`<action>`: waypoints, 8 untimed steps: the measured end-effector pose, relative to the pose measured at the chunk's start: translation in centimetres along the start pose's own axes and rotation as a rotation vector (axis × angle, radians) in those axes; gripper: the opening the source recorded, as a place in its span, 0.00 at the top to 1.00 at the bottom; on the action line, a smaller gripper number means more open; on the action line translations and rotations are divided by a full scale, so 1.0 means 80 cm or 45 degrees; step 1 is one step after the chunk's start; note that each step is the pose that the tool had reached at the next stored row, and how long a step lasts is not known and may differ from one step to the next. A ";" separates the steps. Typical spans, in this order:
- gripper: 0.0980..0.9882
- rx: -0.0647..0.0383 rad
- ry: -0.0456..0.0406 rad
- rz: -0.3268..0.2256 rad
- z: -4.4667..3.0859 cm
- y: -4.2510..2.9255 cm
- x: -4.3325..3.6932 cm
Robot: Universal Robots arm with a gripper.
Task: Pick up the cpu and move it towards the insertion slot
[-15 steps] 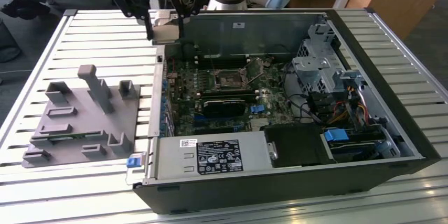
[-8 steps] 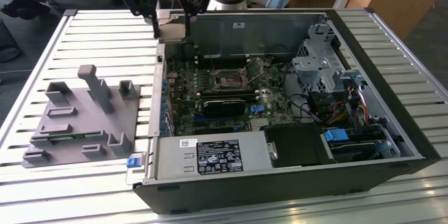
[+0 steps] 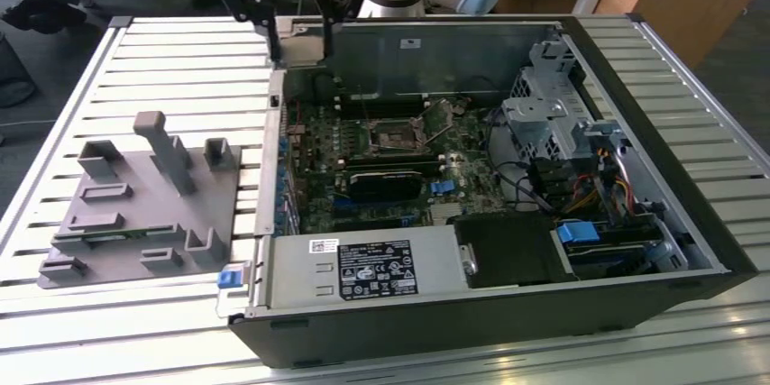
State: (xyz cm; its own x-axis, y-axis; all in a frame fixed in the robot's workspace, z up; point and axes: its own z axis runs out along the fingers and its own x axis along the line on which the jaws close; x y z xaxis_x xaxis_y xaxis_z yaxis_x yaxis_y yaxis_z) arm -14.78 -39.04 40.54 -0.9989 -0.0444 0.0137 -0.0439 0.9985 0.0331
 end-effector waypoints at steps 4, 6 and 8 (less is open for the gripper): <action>0.50 0.000 0.000 0.000 0.0002 0.0069 -0.004; 0.50 0.000 0.000 0.000 0.0003 0.0116 -0.008; 0.50 0.000 0.000 0.000 0.0005 0.0156 -0.014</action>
State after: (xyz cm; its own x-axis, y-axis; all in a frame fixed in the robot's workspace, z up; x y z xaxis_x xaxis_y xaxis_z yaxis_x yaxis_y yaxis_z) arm -13.73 -37.75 40.53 -0.9989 -0.0444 0.0134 -0.0439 0.9985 0.0329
